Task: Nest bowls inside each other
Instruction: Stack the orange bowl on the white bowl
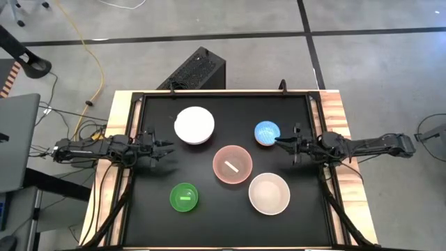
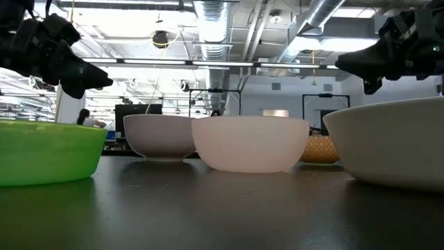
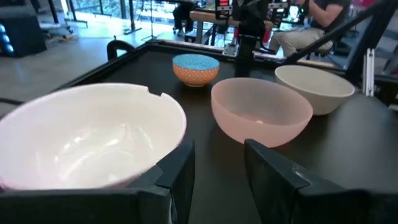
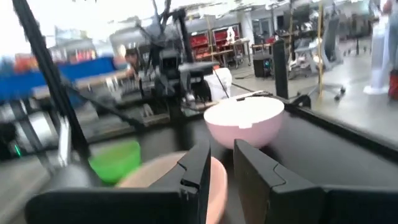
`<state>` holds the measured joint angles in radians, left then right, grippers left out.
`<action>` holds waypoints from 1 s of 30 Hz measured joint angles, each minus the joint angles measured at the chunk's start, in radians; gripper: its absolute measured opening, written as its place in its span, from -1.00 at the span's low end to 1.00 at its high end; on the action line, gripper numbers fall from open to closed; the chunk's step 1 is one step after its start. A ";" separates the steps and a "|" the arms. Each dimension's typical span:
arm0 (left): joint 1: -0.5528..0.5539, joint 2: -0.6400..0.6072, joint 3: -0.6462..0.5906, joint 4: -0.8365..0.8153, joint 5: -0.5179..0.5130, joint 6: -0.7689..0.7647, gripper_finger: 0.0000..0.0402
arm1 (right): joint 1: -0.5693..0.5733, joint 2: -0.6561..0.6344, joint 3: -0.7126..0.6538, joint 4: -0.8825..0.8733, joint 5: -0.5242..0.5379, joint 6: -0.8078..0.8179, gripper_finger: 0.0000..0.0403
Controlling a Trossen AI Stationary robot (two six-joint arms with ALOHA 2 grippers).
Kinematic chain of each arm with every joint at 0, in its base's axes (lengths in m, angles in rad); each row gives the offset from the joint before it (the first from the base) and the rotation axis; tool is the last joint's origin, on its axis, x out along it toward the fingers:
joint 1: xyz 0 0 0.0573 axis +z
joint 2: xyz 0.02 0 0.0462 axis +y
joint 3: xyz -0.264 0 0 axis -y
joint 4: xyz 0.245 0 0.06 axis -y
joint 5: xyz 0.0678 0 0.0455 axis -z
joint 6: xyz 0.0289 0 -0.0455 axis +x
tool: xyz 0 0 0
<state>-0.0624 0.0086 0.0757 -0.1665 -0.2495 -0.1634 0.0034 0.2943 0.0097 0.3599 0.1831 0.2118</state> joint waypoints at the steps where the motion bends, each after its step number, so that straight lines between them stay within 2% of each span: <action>1: 0.000 0.000 0.000 0.000 0.000 -0.021 -0.36 | 0.000 0.000 0.007 -0.007 -0.003 0.045 -0.55; 5: 0.000 0.000 -0.003 0.023 -0.002 -0.110 -0.36 | 0.011 0.029 0.059 -0.005 -0.055 0.260 -0.55; 7: 0.000 0.000 -0.006 0.051 -0.007 -0.090 -0.36 | 0.020 0.064 0.090 -0.004 -0.126 0.270 -0.55; 9: 0.000 0.000 -0.006 0.081 -0.008 -0.059 -0.36 | 0.043 0.118 0.126 -0.011 -0.146 0.301 -0.55; 14: 0.000 0.000 -0.005 0.117 -0.047 -0.048 -0.36 | 0.093 0.342 0.259 -0.029 -0.039 0.311 -0.55; 18: 0.000 0.000 -0.005 0.112 -0.050 0.014 -0.36 | 0.087 0.568 0.416 -0.097 -0.027 0.253 -0.54; 24: 0.000 0.000 -0.003 0.117 -0.048 0.024 -0.36 | 0.034 0.884 0.723 -0.323 -0.068 0.213 -0.37; 30: 0.000 0.000 -0.002 0.063 -0.025 0.026 -0.36 | -0.009 1.151 1.025 -0.688 -0.078 0.057 0.03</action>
<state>-0.0620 0.0086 0.0738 -0.1039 -0.2749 -0.1378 -0.0057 1.4454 1.0345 -0.3282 0.1052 0.2691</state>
